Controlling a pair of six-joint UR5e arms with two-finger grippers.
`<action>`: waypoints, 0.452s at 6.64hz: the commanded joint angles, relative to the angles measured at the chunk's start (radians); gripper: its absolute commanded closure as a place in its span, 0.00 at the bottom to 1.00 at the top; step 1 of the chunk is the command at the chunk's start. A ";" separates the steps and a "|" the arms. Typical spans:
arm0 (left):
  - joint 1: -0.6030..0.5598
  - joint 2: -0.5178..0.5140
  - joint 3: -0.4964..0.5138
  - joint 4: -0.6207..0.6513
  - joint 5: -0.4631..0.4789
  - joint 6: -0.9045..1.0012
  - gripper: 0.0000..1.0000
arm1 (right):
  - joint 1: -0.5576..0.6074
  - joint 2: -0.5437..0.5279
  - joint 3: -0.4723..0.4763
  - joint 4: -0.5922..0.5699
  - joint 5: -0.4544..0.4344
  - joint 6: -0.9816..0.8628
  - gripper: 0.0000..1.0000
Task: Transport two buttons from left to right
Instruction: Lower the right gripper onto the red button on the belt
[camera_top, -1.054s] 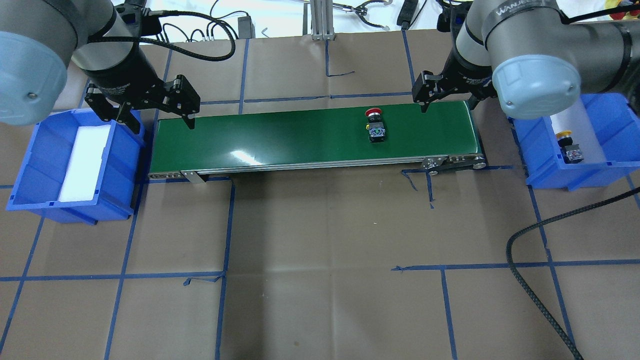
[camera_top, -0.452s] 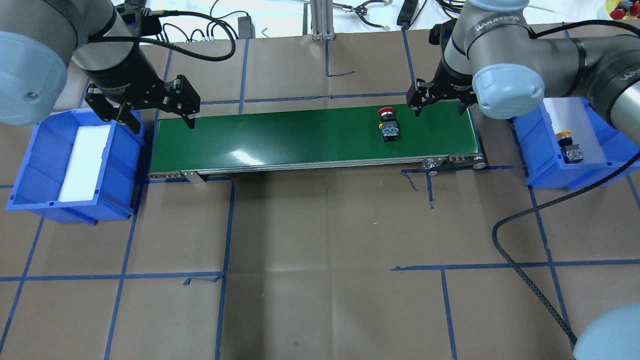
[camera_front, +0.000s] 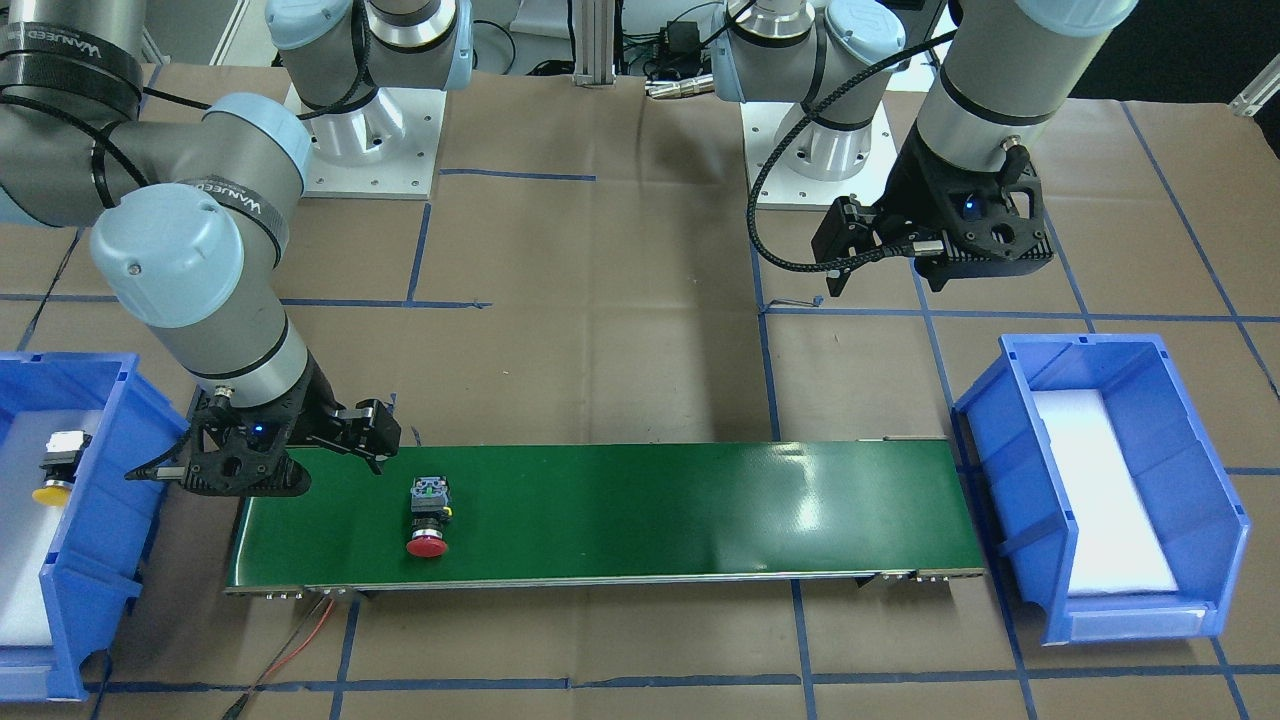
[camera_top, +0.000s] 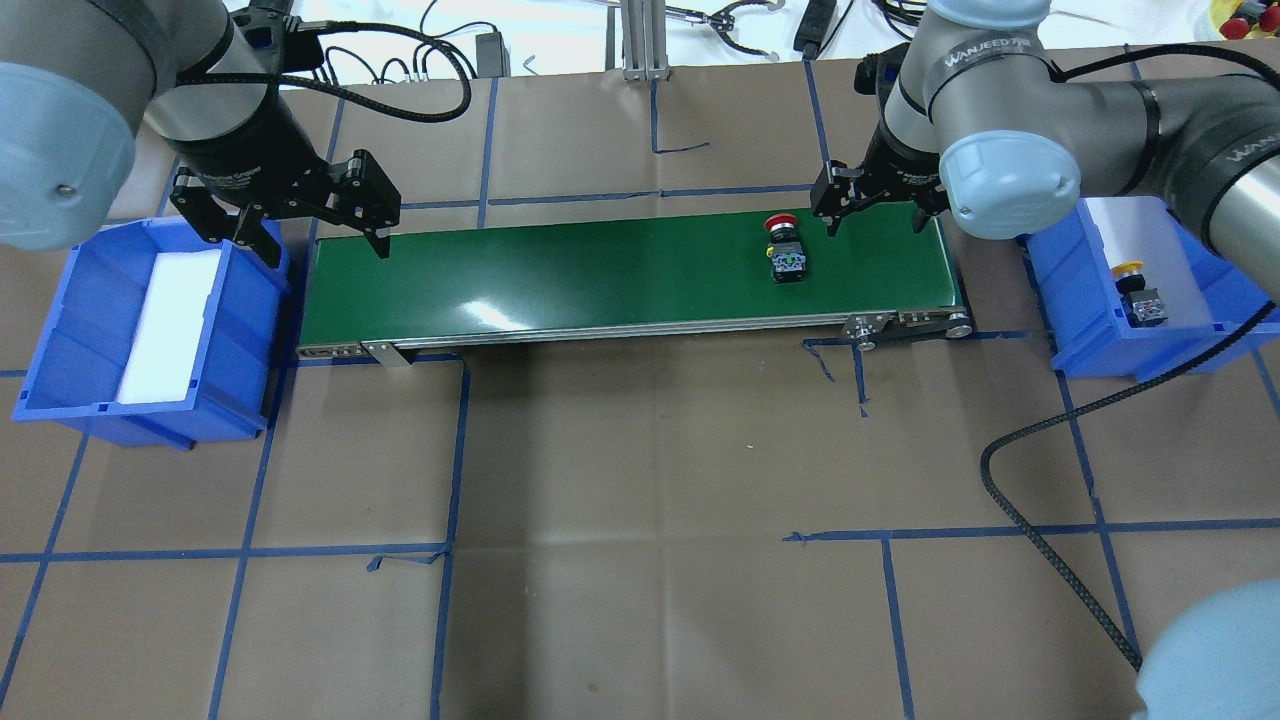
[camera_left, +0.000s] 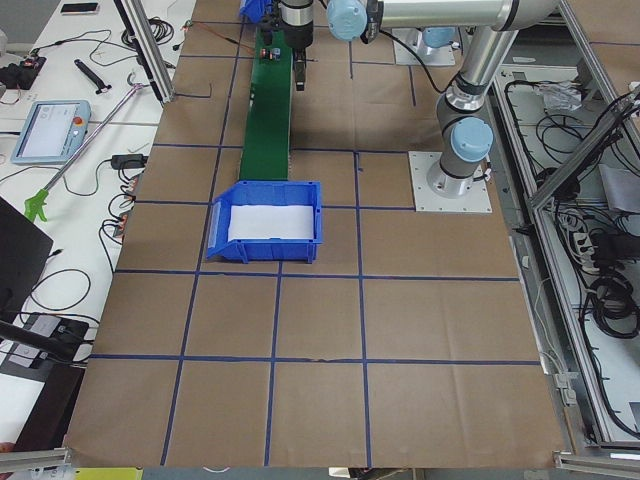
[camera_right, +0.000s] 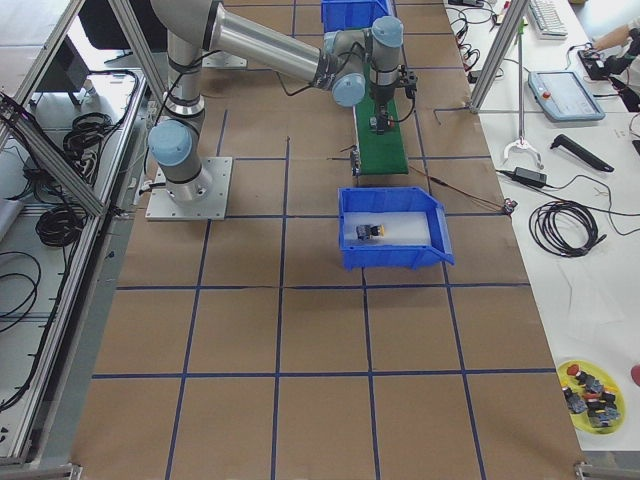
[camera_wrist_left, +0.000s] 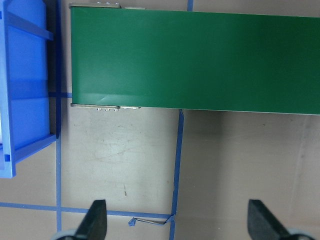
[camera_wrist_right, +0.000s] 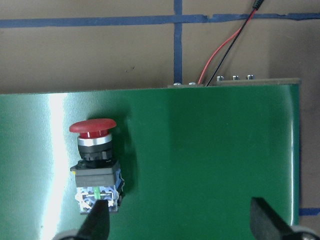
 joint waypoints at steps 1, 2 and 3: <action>0.000 0.000 0.000 0.000 0.000 0.000 0.00 | 0.002 0.037 -0.029 -0.015 0.001 0.047 0.00; 0.000 0.001 0.000 0.000 0.000 0.000 0.00 | 0.003 0.047 -0.032 -0.015 0.002 0.067 0.01; 0.000 0.000 0.000 0.000 0.000 0.000 0.00 | 0.006 0.060 -0.033 -0.013 0.025 0.087 0.01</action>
